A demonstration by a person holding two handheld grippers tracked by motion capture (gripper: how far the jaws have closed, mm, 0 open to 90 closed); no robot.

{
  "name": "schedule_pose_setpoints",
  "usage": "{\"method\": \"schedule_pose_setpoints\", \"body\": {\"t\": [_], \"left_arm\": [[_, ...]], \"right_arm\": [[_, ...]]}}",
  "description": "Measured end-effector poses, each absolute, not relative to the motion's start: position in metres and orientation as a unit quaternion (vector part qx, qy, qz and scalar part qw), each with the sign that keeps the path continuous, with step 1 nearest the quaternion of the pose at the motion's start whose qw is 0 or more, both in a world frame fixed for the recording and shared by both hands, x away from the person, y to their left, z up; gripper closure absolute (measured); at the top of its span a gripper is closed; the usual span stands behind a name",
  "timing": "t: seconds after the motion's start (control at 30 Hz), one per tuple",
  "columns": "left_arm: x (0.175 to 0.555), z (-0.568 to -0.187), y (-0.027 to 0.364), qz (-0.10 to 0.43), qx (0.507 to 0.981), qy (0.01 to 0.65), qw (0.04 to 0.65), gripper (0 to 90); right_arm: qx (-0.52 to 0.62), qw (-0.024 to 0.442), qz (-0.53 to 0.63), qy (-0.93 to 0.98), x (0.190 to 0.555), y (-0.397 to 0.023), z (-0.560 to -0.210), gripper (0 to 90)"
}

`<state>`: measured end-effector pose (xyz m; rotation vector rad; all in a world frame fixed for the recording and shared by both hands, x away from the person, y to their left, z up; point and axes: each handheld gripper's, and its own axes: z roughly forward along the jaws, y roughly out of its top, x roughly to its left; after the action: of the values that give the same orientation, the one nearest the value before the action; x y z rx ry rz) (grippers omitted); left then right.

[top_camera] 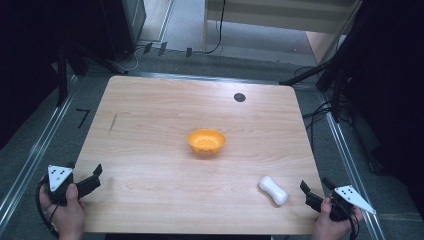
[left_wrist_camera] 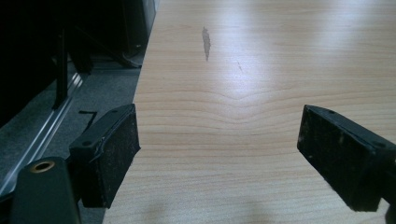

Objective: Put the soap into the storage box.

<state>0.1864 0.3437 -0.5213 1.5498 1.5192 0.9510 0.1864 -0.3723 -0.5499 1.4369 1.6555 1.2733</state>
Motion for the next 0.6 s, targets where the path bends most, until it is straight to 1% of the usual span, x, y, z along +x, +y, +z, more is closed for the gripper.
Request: {"method": "schedule_pose_setpoints", "body": {"t": [0.1, 0.2, 0.27, 0.4, 0.5, 0.6], "left_arm": [[0.186, -0.521, 0.344, 0.372, 0.607, 0.593, 0.376, 13.2], [0.186, -0.521, 0.344, 0.371, 0.607, 0.592, 0.377, 13.2], [0.186, -0.521, 0.344, 0.371, 0.607, 0.592, 0.378, 13.2], [0.187, -0.521, 0.344, 0.37, 0.607, 0.594, 0.378, 13.2], [0.187, -0.521, 0.344, 0.37, 0.607, 0.593, 0.378, 13.2], [0.187, -0.521, 0.344, 0.37, 0.607, 0.593, 0.378, 13.2]], "right_arm": [[0.535, 0.31, 0.463, 0.635, 0.187, -0.367, -0.55, 15.6], [0.533, 0.309, 0.452, 0.646, 0.188, -0.364, -0.549, 16.2], [0.533, 0.303, 0.446, 0.652, 0.189, -0.363, -0.549, 17.1], [0.518, 0.291, 0.419, 0.686, 0.191, -0.356, -0.54, 23.2], [0.497, 0.288, 0.391, 0.719, 0.191, -0.346, -0.529, 24.2], [0.476, 0.265, 0.373, 0.751, 0.194, -0.337, -0.52, 26.8]]}}
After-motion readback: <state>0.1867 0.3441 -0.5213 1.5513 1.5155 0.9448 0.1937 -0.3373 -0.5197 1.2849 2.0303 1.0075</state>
